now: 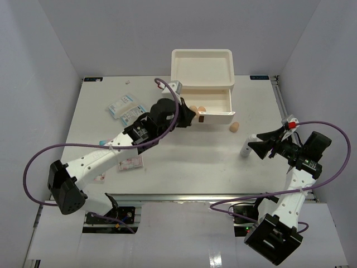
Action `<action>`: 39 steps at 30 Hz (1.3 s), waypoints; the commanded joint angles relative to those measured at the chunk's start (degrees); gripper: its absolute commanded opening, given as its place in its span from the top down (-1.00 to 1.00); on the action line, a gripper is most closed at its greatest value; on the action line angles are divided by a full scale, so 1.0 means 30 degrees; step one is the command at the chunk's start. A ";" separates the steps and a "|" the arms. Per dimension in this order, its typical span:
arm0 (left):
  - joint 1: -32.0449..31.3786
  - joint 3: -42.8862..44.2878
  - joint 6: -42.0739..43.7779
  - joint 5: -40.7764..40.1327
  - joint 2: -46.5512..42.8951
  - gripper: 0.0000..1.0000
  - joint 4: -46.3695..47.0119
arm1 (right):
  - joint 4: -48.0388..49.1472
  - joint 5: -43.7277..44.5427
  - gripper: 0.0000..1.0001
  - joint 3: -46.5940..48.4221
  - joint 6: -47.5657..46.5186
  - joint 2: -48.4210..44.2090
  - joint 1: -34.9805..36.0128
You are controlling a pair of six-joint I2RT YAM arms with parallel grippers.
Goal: Organize the makeup
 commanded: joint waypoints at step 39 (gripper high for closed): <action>0.5578 -0.8103 0.8171 0.2362 -1.1274 -0.81 0.3888 | -0.4912 1.1372 -0.55 0.4623 -0.2874 0.8025 -0.0708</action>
